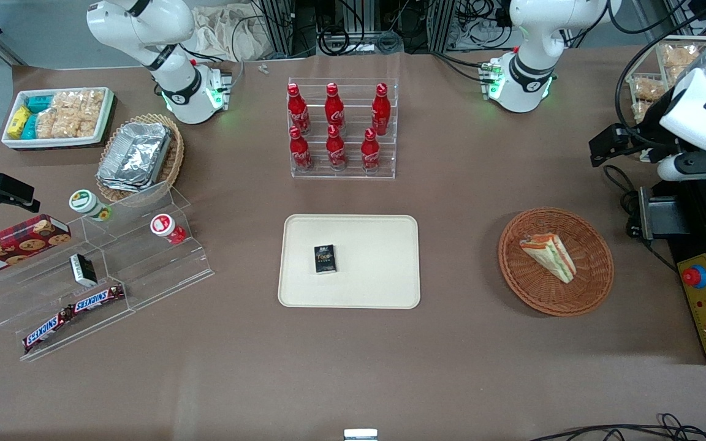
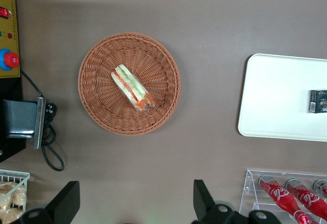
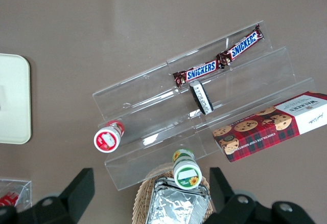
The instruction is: Place sandwich from basket to tray
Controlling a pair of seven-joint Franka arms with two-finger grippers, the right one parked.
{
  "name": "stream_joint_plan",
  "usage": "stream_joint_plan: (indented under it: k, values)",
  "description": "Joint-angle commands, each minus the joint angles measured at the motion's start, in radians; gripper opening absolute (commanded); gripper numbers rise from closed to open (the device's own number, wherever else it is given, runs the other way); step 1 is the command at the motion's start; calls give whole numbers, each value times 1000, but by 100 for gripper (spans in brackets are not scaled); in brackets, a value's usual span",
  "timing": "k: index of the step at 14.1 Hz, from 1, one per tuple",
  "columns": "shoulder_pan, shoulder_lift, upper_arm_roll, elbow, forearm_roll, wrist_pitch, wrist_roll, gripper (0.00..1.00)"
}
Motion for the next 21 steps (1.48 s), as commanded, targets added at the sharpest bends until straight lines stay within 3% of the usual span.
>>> stream_joint_plan:
  k: [1, 11, 17, 21]
  values:
    - [-6, 11, 6, 35, 3, -43, 10, 100]
    - [34, 21, 23, -43, -12, -21, -148, 100]
    - [45, 22, 43, -270, -6, 193, -289, 100]
    - [42, 79, 49, -396, -2, 412, -473, 100]
